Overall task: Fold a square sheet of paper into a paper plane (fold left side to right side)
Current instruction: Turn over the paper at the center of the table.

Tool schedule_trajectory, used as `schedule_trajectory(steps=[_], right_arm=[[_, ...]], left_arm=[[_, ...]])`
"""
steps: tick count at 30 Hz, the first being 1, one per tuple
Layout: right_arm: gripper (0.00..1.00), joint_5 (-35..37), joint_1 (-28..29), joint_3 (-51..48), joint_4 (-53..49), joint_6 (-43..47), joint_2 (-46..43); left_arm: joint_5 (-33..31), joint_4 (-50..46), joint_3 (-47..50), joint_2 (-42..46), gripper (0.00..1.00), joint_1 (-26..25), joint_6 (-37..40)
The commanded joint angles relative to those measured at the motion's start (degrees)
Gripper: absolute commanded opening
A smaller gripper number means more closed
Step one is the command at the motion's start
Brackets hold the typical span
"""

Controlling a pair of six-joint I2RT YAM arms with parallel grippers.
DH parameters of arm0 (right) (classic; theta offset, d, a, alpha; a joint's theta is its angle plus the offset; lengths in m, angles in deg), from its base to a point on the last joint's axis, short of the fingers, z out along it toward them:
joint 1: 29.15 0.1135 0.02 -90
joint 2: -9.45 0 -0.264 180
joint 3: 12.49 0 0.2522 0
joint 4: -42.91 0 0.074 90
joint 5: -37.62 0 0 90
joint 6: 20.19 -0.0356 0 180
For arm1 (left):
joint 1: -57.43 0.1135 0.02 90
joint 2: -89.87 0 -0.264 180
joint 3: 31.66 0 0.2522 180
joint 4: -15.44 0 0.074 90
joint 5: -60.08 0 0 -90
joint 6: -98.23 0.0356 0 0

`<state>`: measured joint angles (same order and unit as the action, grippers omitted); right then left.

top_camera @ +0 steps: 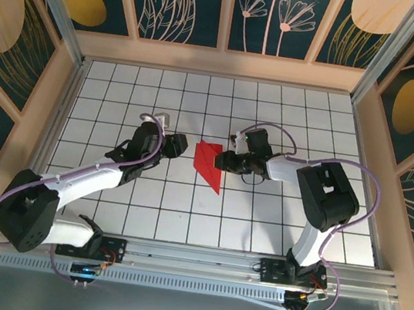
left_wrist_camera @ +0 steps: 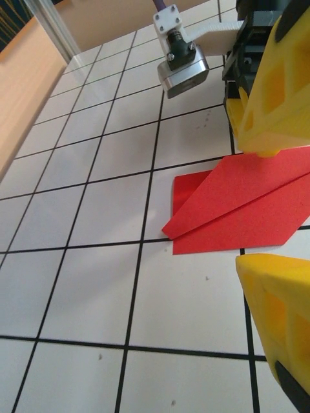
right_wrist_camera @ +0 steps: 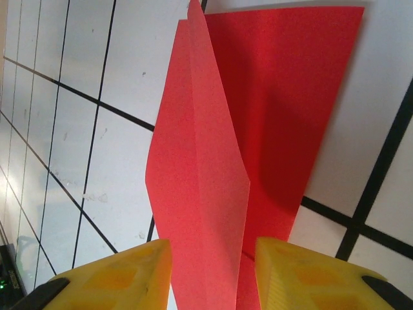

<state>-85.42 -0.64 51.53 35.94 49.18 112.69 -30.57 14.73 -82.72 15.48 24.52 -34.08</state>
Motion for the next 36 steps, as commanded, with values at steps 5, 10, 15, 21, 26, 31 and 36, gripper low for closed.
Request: schedule_trajectory(steps=[5,10,15,21,26,31,36], right_arm=[[0.36,-1.27,0.53,1.9,2.21,0.69,2.36],[0.16,-1.41,0.3,1.48,2.27,1.11,1.25],[0.0,-1.3,-1.06,-1.48,5.33,1.87,-4.38],[0.0,-5.29,-3.98,-4.21,8.74,2.64,-14.19],[0.0,-12.34,-7.42,-6.21,13.34,0.03,-23.86],[0.0,-20.37,-8.85,-7.99,21.71,-6.42,-30.62],[0.0,-24.42,-8.66,-10.52,31.93,-15.66,-32.64]], left_arm=[[-2.97,-0.29,0.58,2.44,0.45,0.3,0.08],[-2.96,-0.32,0.3,3.52,0.48,0.34,-0.16],[-1.53,1.35,0.11,4.92,0.57,0.29,-1.65],[4.02,8.04,0.01,7.12,0.6,0.3,-4.12],[15.91,20.13,-0.12,7.8,0.61,0.3,-5.65],[29.65,31.08,-4.08,3.25,0.57,0.22,-9.54],[34.03,34.49,-7.33,-0.74,0.54,-0.29,-11.43]])
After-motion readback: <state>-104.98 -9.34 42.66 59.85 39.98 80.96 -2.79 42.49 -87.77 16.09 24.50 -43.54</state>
